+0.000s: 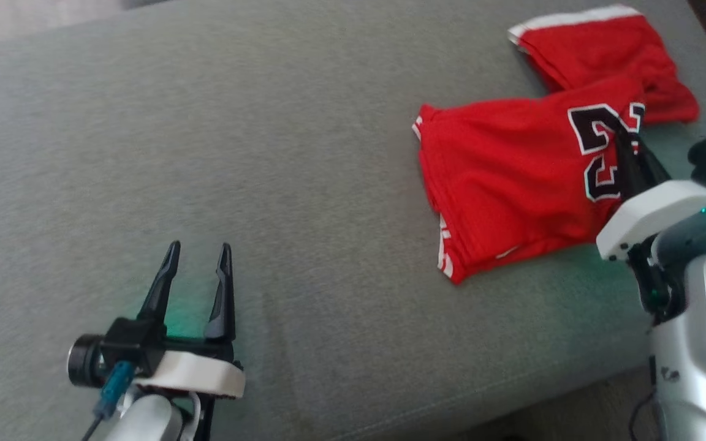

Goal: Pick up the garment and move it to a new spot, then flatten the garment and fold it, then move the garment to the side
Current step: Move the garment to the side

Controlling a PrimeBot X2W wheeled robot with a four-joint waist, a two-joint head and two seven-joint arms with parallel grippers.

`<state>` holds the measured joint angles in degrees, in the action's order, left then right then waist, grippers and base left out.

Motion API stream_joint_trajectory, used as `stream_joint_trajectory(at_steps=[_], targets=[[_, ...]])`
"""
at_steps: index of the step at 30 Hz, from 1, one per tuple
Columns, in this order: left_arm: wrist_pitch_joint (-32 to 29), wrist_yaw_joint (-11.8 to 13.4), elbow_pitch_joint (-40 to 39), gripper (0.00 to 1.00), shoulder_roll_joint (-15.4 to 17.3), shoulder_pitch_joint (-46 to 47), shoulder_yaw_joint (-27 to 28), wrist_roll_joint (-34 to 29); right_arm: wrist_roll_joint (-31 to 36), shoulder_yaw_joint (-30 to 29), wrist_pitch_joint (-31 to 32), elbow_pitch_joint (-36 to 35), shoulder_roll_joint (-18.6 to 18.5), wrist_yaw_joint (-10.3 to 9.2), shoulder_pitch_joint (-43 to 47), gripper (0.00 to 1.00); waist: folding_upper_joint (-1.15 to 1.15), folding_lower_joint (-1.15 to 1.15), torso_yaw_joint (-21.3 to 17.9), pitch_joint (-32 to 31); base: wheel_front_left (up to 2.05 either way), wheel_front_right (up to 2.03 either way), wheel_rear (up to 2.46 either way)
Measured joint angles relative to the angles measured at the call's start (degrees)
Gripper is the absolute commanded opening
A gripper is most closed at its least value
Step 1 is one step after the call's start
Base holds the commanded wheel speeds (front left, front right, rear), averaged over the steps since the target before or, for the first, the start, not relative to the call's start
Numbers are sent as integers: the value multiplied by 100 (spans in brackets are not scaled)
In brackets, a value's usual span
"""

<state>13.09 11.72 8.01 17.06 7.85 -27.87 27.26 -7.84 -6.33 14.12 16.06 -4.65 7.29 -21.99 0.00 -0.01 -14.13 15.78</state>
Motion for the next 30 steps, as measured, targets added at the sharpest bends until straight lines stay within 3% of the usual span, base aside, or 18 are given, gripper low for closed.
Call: stream_joint_trajectory(at_steps=[6, 13, 21, 30], targets=[[-120, -12, -92, 100, 36, 122, -49, -63, -15, 31, -26, -5, 1, 0, -217, 0, 0, 0, -257, 208, 0, 0, 0], [-149, -4, -114, 100, 46, 164, -64, -63, -13, 302, -16, 18, -41, 0, -636, 0, 0, 1, -138, 210, 0, 0, 0], [-114, 13, -113, 100, 35, 164, -67, -60, 42, 248, 297, 264, -535, 0, -1402, 0, 0, 1, 180, 214, 0, 0, 0], [-41, 5, -80, 100, -10, 168, -151, -59, 408, -286, 691, 848, -1467, 0, -1934, 0, 0, 1, 667, 295, 0, 0, 0]])
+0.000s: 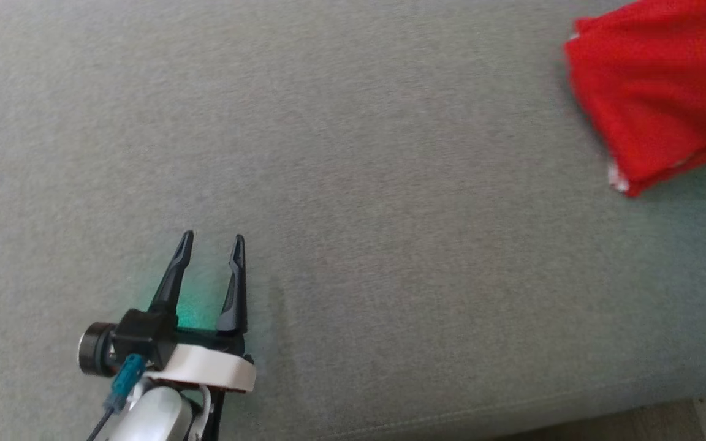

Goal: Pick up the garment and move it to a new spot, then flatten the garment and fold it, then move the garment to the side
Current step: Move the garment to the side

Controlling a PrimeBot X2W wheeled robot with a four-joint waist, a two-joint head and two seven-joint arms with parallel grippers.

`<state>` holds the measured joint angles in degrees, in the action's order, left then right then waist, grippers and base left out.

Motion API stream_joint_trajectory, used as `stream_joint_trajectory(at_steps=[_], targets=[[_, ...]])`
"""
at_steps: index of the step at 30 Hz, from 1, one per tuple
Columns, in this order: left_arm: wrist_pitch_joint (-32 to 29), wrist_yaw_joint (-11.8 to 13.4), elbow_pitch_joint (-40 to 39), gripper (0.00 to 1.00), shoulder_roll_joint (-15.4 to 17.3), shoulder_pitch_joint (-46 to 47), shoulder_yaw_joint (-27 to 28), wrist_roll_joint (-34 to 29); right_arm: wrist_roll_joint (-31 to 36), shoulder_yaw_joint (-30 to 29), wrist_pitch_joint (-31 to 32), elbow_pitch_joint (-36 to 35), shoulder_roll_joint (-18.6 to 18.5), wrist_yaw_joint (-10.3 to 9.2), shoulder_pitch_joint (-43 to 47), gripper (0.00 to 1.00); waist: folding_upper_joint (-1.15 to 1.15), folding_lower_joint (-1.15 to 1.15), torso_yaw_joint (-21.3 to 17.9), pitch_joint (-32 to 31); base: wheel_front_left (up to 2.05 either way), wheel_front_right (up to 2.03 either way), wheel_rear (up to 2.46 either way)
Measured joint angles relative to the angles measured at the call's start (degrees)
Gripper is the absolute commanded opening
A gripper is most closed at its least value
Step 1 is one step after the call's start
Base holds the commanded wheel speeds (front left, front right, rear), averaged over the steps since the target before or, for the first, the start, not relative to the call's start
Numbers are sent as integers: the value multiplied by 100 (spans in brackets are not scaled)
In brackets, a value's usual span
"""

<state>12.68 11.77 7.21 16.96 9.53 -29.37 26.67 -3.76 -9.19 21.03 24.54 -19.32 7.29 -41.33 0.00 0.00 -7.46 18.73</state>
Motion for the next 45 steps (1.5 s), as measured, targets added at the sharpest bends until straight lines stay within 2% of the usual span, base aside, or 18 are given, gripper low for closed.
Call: stream_joint_trajectory(at_steps=[4, 9, 10, 11, 12, 18, 23, 28, 35, 38, 45], targets=[[0, -1, 7, 100, -15, 50, -22, 0, 254, -333, 9, 363, -345, 0, -171, 0, 0, 0, 192, 83, 0, 0, 0], [-2, -18, 8, 100, -10, 148, -36, -1, 601, -686, -105, 799, -464, 0, -338, 0, 0, 0, 370, 223, 0, 0, 0], [-8, -18, 5, 100, -8, 160, -41, -2, 684, -803, -158, 890, -463, 0, -351, 15, 0, 0, 396, 248, 0, 0, 0], [-9, -18, 0, 100, -1, 173, -42, -2, 808, -902, -209, 990, -466, 0, -373, 49, 0, 0, 420, 272, 0, 0, 0], [-11, -16, -5, 100, 9, 183, -43, -3, 937, -978, -289, 1076, -469, 0, -382, 100, 0, 0, 439, 289, 0, 0, 0], [-105, 37, -67, 100, 57, 181, -63, -45, 1417, -1388, -756, 1468, -356, 0, -387, 100, 0, 0, 401, 256, 0, 0, 0], [-155, 85, -154, 100, 89, 166, -81, -44, 1533, -1304, -1112, 1704, -33, 0, -389, 100, 0, 0, 262, 64, 0, 0, 0], [-155, 135, -164, 100, 92, 37, -66, -2, 1366, -859, -1367, 1658, 148, 0, -398, 100, 0, 0, 172, -225, 0, 0, 0], [-40, 240, -96, 100, 88, -265, 175, 235, 971, -105, -1617, 1248, 545, 0, -320, 100, 0, 1, 178, -795, 0, 0, 0], [10, 293, -67, 100, 87, -435, 318, 342, 771, 164, -1713, 974, 760, 0, -60, 100, 0, 1, 230, -1054, 0, 0, 0], [109, 486, -138, 100, 81, -920, 624, 470, 542, 367, -2112, 397, 1322, 0, 945, 100, 0, 2, 419, -1527, 0, 0, 0]])
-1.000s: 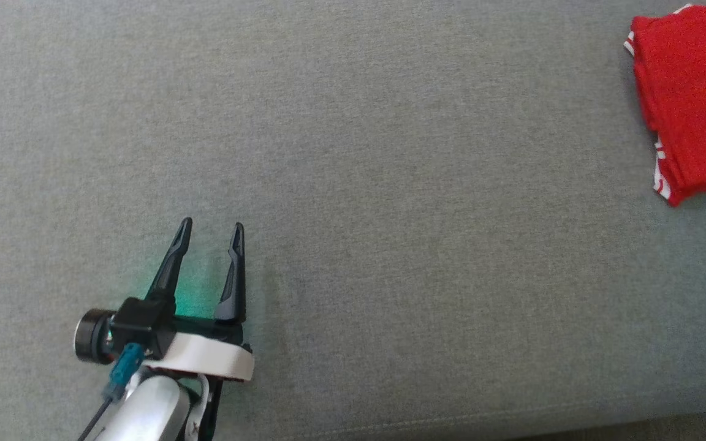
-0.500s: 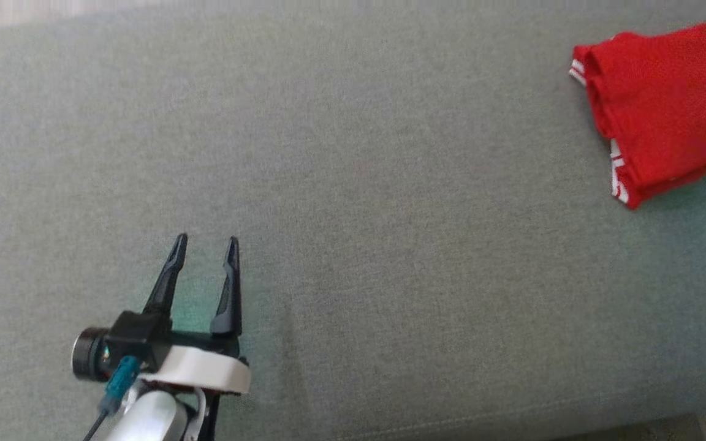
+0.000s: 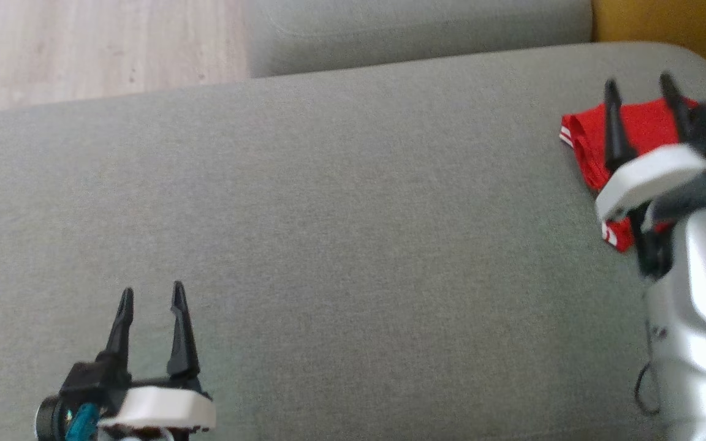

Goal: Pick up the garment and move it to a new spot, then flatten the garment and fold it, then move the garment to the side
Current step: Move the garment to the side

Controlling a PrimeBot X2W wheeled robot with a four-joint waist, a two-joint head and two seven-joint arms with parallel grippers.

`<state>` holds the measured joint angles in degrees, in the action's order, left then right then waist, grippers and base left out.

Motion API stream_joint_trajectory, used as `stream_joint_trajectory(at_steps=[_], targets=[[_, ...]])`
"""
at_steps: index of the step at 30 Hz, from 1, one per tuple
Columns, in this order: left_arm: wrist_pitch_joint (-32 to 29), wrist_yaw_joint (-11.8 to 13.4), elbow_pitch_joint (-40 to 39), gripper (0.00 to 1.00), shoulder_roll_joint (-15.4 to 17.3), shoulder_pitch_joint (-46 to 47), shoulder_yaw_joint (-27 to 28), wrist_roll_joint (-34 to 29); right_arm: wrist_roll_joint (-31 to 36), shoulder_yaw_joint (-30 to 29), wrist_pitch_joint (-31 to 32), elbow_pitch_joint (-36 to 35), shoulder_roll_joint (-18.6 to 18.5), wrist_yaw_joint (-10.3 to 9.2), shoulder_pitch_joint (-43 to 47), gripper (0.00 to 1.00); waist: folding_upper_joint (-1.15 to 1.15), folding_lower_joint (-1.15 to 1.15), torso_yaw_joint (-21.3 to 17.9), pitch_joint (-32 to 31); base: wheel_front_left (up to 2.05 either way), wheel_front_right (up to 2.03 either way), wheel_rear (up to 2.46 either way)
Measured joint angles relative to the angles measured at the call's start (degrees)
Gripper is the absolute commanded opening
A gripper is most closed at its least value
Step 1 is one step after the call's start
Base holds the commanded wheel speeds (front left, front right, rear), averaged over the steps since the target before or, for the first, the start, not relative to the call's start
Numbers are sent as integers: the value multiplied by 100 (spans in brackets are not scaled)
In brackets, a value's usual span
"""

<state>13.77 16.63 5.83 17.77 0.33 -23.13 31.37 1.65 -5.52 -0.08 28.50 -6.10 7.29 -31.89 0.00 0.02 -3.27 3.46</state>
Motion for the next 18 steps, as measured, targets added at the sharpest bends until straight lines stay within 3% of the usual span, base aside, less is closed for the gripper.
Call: stream_joint_trajectory(at_steps=[6, 18], targets=[[29, 162, -67, 100, -27, -352, 285, 110, 69, 160, -371, -457, 267, 0, 936, 100, 0, 0, 137, -252, 0, 0, 0], [51, -12, -2, 100, -57, -645, 226, 192, -584, 740, -505, -1324, 322, 0, 2726, 100, 0, -1, 301, -477, 0, 0, 0]])
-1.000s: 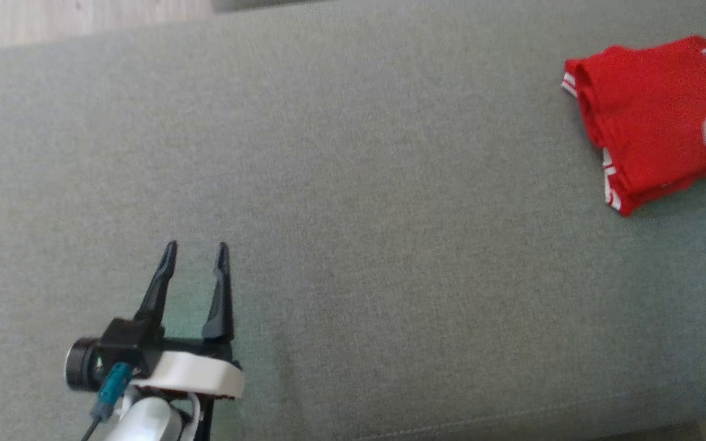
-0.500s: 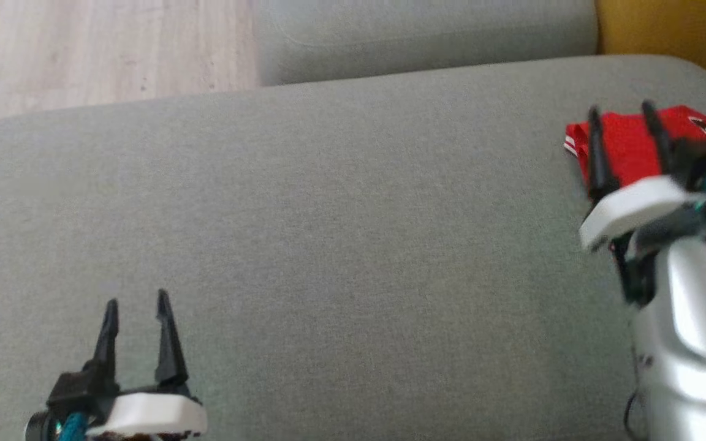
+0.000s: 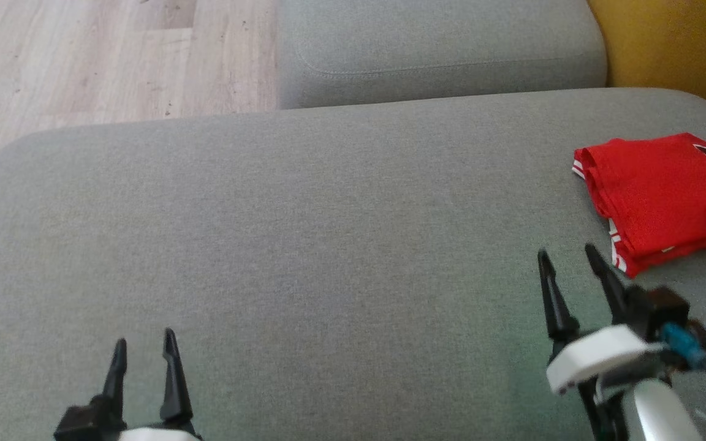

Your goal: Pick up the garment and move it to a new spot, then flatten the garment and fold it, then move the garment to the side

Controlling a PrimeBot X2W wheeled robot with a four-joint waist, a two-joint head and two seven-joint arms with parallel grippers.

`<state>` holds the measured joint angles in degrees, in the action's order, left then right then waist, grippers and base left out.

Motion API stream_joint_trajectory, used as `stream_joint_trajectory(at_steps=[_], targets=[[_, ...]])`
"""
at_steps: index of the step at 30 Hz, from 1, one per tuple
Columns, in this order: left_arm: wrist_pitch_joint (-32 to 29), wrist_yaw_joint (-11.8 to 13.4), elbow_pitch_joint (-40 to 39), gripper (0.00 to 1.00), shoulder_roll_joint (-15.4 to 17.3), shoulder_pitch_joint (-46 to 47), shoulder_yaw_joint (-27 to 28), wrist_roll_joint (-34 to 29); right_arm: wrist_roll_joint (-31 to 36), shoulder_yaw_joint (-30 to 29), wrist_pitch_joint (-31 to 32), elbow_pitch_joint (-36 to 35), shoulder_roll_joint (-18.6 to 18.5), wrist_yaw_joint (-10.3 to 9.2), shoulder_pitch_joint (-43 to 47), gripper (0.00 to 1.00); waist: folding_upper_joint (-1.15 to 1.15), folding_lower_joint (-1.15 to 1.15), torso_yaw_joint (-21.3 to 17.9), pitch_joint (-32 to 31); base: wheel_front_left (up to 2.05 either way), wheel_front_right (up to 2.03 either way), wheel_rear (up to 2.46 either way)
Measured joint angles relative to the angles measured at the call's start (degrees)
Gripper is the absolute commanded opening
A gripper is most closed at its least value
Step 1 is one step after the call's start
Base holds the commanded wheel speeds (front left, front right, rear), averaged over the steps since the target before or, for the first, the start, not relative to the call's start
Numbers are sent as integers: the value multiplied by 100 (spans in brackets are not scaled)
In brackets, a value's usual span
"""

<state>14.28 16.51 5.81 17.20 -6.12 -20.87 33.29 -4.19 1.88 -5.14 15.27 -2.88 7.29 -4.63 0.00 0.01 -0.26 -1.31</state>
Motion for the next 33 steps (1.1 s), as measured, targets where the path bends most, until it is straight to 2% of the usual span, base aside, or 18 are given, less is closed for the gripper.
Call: stream_joint_trajectory(at_steps=[8, 15, 28, 29, 33], targets=[[-93, -47, 245, 100, 0, -138, -224, -4, -302, 164, -96, -263, 15, 0, 703, 100, 0, 0, 80, -72, 0, 0, 0], [-125, -123, 311, 100, -38, -135, -374, -8, -389, 191, -144, -289, 18, 0, 827, 100, 0, 0, 155, -128, 0, 0, 0], [-159, -85, 330, 100, -45, -129, -387, -7, -426, 302, -152, -285, 20, 0, 916, 100, 0, -1, 195, -129, 0, 0, 0], [-162, -86, 369, 0, -55, -131, -390, -5, -425, 307, -148, -236, 21, 0, 916, 0, 0, -1, 196, -129, 0, 0, 0], [-169, -89, 776, 0, -179, -273, -450, 2, -434, 324, -138, 247, 24, 0, 1110, 0, 0, -1, 196, -127, 0, 0, 0]])
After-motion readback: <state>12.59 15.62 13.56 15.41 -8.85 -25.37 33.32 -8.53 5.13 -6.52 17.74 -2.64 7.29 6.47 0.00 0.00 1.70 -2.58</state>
